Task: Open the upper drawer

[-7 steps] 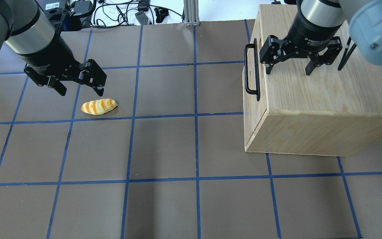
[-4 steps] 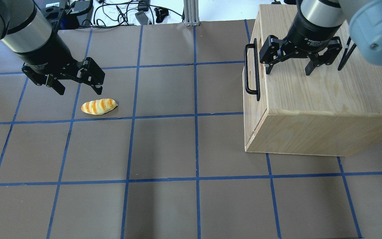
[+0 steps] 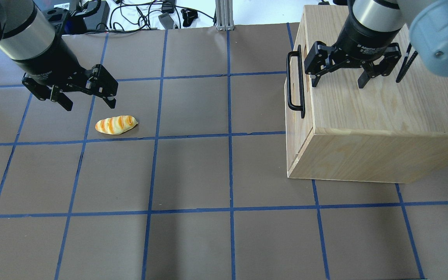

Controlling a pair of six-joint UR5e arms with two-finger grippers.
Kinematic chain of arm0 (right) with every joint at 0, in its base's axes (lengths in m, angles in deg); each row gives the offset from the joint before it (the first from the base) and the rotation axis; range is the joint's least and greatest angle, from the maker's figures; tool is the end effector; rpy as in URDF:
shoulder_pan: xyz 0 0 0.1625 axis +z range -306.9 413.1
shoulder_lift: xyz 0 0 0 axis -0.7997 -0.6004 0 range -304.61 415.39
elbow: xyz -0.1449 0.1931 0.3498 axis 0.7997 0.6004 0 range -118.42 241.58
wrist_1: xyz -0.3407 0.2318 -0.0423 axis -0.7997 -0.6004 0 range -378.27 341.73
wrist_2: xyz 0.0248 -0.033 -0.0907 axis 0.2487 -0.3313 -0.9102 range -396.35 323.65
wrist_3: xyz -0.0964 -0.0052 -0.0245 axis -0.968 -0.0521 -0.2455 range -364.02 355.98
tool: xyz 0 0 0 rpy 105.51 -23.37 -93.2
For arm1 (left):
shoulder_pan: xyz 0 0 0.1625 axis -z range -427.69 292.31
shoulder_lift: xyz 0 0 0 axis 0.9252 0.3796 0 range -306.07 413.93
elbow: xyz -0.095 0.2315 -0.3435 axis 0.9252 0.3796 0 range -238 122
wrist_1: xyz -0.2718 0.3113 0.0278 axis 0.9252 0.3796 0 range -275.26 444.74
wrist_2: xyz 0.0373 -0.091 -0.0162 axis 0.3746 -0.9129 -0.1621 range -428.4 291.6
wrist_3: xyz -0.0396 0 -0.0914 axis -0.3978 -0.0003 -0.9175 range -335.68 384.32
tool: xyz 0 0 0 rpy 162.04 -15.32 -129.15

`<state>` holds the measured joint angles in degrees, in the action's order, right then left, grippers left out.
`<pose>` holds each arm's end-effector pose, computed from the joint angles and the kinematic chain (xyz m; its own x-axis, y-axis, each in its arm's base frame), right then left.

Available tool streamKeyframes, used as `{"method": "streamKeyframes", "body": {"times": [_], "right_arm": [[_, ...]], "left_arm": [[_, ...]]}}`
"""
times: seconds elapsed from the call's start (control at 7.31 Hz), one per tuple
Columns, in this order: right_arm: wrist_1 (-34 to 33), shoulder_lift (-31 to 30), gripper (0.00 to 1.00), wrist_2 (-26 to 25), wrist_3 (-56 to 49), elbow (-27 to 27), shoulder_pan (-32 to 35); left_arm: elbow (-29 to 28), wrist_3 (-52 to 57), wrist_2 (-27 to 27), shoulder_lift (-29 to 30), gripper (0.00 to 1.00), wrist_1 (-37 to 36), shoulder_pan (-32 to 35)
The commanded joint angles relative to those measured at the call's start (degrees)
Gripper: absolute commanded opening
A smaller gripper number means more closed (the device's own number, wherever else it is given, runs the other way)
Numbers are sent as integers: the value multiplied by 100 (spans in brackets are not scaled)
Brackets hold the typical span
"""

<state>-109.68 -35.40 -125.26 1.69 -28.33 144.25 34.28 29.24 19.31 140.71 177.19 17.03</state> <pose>0.1449 -0.4871 0.4980 -0.9966 0.0787 -0.0229 0.0795 0.9961 -0.0376 -0.0939 -0.4759 0.4911 -0.9991 -0.0073 0.0420 -0.0064 0.9997 0.0229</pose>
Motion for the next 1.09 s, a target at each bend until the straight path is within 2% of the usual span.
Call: {"method": "streamKeyframes", "body": {"times": [0.0, 0.27, 0.41, 0.82, 0.96], "right_arm": [[0, 0, 100, 5, 0, 0, 0], [0, 0, 100, -4, 0, 0, 0], [0, 0, 100, -4, 0, 0, 0], [0, 0, 100, 5, 0, 0, 0], [0, 0, 100, -4, 0, 0, 0]], "left_arm": [[9, 1, -114, 58, 100, -138, -131], [44, -252, -149, 146, 100, -384, -71], [27, -837, -549, 259, 100, -481, 43], [-8, -1727, -659, 681, 100, -1411, 921], [-8, -1974, -668, 778, 100, -1422, 1176]]}}
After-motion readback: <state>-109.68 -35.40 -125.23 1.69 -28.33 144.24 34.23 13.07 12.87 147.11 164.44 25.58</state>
